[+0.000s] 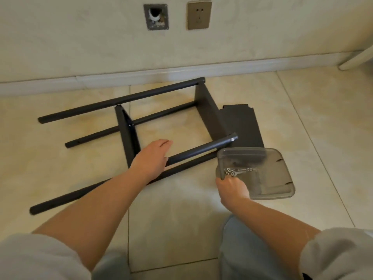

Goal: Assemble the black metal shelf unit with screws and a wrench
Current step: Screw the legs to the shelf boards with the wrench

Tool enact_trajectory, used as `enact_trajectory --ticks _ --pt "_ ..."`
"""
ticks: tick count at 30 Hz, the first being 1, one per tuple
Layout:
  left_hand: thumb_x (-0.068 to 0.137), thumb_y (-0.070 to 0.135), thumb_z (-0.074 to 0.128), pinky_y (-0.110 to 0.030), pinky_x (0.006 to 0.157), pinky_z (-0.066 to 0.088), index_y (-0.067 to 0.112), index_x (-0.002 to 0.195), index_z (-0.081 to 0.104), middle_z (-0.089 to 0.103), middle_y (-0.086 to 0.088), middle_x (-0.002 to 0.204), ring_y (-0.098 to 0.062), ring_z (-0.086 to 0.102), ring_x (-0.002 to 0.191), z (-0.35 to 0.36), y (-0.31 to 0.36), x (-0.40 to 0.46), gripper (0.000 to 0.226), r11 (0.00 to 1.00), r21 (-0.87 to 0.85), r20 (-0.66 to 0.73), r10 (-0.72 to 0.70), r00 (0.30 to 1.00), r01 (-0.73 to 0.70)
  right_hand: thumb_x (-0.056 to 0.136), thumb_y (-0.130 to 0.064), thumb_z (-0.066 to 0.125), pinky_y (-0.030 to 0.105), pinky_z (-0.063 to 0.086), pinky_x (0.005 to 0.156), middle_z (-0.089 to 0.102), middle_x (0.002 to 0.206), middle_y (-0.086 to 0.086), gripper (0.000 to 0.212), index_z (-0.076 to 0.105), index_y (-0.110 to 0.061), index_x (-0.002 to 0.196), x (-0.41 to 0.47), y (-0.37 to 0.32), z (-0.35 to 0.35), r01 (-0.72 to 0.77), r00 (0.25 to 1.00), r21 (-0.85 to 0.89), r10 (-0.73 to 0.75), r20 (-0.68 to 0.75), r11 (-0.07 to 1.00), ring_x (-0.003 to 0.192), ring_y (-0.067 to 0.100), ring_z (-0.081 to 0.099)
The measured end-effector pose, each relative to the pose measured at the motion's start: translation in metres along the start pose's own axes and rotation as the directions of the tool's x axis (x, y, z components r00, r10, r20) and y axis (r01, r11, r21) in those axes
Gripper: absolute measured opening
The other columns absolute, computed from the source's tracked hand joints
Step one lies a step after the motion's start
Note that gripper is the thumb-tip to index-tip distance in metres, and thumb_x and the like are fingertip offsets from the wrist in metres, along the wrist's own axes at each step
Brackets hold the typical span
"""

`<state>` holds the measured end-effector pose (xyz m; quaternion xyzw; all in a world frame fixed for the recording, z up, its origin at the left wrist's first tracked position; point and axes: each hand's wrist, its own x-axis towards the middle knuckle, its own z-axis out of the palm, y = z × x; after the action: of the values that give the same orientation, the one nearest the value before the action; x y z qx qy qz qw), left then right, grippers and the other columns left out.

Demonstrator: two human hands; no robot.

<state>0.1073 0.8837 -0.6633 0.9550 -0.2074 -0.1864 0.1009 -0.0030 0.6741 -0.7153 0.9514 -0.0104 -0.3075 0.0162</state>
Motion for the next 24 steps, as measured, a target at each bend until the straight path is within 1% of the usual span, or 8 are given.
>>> enact_trajectory --ticks 6,9,11,13,15,16,20,24 --pt "0.097 0.023 0.049 -0.031 0.114 0.020 0.022 0.150 0.021 0.021 0.005 0.156 -0.016 0.021 0.142 0.009 -0.039 -0.042 0.060 0.992 0.001 -0.005 -0.123 0.992 0.123 0.093 -0.009 0.049 0.033 0.048 0.077 0.054 0.119 0.016 0.035 0.046 -0.010 0.128 0.004 -0.062 0.003 0.114 0.993 0.041 -0.115 0.022 0.993 0.106 0.032 0.057" --pt "0.095 0.029 0.053 -0.037 0.117 0.013 0.022 0.151 0.015 0.007 -0.001 0.159 -0.020 0.007 0.145 0.013 -0.065 -0.060 0.068 0.973 0.145 0.032 -0.187 0.982 0.181 0.094 -0.016 0.046 0.035 0.046 0.081 0.051 0.122 0.016 0.030 0.048 -0.011 0.124 0.007 -0.085 0.004 0.132 0.986 0.100 -0.141 0.084 0.986 0.111 0.033 0.053" --pt "0.094 0.030 0.054 -0.040 0.118 0.014 0.021 0.151 0.009 0.001 -0.004 0.159 -0.023 0.006 0.146 0.014 -0.082 -0.069 0.073 0.946 0.217 0.058 -0.259 0.964 0.241 0.094 -0.021 0.044 0.035 0.045 0.083 0.049 0.123 0.016 0.032 0.048 -0.011 0.124 0.008 -0.100 0.007 0.174 0.968 0.113 -0.191 0.160 0.978 0.112 0.032 0.051" --pt "0.094 0.028 0.055 -0.040 0.114 0.026 0.020 0.151 0.004 0.009 -0.006 0.158 -0.025 0.022 0.142 0.016 -0.094 -0.077 0.078 0.929 0.212 0.091 -0.327 0.941 0.303 0.094 -0.020 0.042 0.037 0.046 0.085 0.046 0.126 0.017 0.034 0.047 -0.010 0.126 0.009 -0.113 0.010 0.199 0.946 0.117 -0.222 0.236 0.973 0.112 0.033 0.051" --pt "0.095 0.027 0.054 -0.037 0.101 0.041 0.019 0.151 0.002 0.032 -0.006 0.149 -0.024 0.044 0.125 0.018 -0.101 -0.081 0.077 0.919 0.208 0.118 -0.365 0.924 0.336 0.094 -0.016 0.040 0.038 0.046 0.087 0.045 0.127 0.017 0.034 0.045 -0.010 0.127 0.010 -0.126 0.012 0.209 0.935 0.115 -0.233 0.269 0.971 0.112 0.033 0.051" --pt "0.096 0.027 0.052 -0.036 0.095 0.044 0.018 0.151 0.005 0.042 -0.006 0.141 -0.023 0.050 0.118 0.019 -0.103 -0.082 0.074 0.917 0.220 0.128 -0.366 0.922 0.334 0.094 -0.014 0.040 0.038 0.046 0.088 0.045 0.127 0.017 0.034 0.045 -0.009 0.127 0.011 -0.132 0.012 0.218 0.933 0.110 -0.240 0.268 0.970 0.112 0.033 0.051" --pt "0.098 0.026 0.046 -0.034 0.089 0.046 0.020 0.142 0.032 0.049 -0.002 0.130 -0.021 0.049 0.113 0.024 -0.113 -0.079 0.047 0.934 0.235 0.148 -0.309 0.939 0.270 0.095 -0.013 0.039 0.038 0.046 0.085 0.045 0.126 0.017 0.033 0.045 -0.010 0.127 0.010 -0.157 0.016 0.297 0.917 0.054 -0.301 0.262 0.953 0.110 0.034 0.052" --pt "0.098 0.028 0.047 -0.034 0.087 0.048 0.022 0.134 0.043 0.051 0.000 0.123 -0.019 0.051 0.108 0.030 -0.115 -0.074 0.037 0.949 0.171 0.123 -0.286 0.950 0.263 0.095 -0.015 0.040 0.041 0.045 0.084 0.044 0.125 0.016 0.034 0.044 -0.013 0.130 0.008 -0.176 0.023 0.423 0.862 0.030 -0.413 0.293 0.906 0.109 0.036 0.051"
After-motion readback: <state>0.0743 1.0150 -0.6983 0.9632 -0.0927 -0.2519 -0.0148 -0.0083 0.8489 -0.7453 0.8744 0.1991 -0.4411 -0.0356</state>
